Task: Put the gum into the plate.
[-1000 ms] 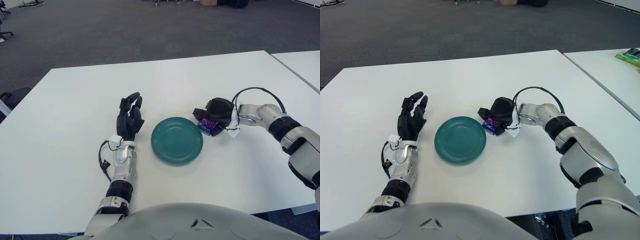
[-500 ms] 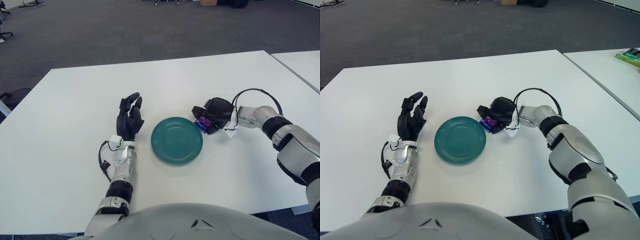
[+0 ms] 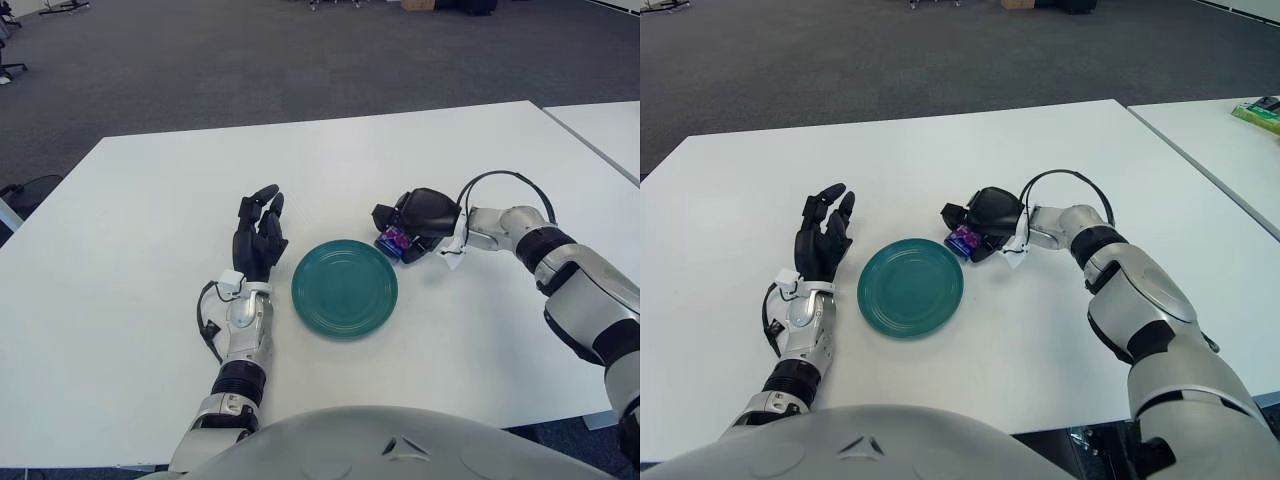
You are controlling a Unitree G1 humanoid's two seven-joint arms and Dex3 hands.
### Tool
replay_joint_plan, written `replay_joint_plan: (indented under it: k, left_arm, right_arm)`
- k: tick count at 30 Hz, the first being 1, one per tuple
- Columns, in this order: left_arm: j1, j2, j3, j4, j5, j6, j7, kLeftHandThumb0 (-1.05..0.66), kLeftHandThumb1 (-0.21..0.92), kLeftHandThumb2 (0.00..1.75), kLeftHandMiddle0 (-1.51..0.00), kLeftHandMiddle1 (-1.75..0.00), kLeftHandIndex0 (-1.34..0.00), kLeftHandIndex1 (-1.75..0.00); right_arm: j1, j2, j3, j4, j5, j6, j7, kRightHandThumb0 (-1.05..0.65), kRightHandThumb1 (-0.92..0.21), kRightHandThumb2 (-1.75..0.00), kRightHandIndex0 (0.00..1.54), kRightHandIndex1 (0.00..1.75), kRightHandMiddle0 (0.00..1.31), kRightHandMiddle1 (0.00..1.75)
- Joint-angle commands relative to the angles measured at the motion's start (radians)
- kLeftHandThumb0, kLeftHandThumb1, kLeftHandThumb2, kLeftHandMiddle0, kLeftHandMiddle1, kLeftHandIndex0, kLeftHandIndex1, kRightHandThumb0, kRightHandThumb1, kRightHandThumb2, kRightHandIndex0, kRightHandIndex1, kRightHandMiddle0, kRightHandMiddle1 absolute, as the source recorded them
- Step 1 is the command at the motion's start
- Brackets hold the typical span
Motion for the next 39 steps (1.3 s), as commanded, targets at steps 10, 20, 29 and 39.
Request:
replay_joint_plan:
  k: [10,20,29,39]
  left_arm:
    - [0.144,-0.185,-0.008,0.096,-0.058,0.008,-0.002,-0.75,0.92,0.65,-0.54,-0.05,-0.2,-1.04]
    - [0.145,-0.183,-0.008,0.099,-0.041,0.011,0.021,-0.74,0.92,0.65,-0.57,-0.07,-0.2,-1.05]
    - [0.15,-0.185,-0.007,0.097,-0.062,0.016,-0.003,-0.73,0.92,0.64,-0.6,-0.09,-0.21,-1.04]
    - [0.149,-0.189,-0.01,0.099,-0.063,0.01,-0.009,-0.73,0.92,0.64,-0.59,-0.11,-0.22,-1.03]
  right_arm:
    - [-0.081,0.003,-0.058,-0.038,0.023,0.011,0.046,-0.49,-0.92,-0.57,1.03,1.75,0.75,1.75]
    - [-0.048,-0.019,-0.086,-0.181,0.043,-0.015,0.131,-0.48,-0.92,-0.59,0.97,1.75,0.7,1.75]
    - [-0.013,-0.025,-0.099,-0.275,0.05,-0.061,0.178,-0.48,-0.92,-0.58,1.03,1.75,0.69,1.75]
    - [0.041,-0.042,-0.079,-0.412,-0.007,-0.086,0.217,-0.49,-0.92,-0.57,1.1,1.75,0.63,1.75]
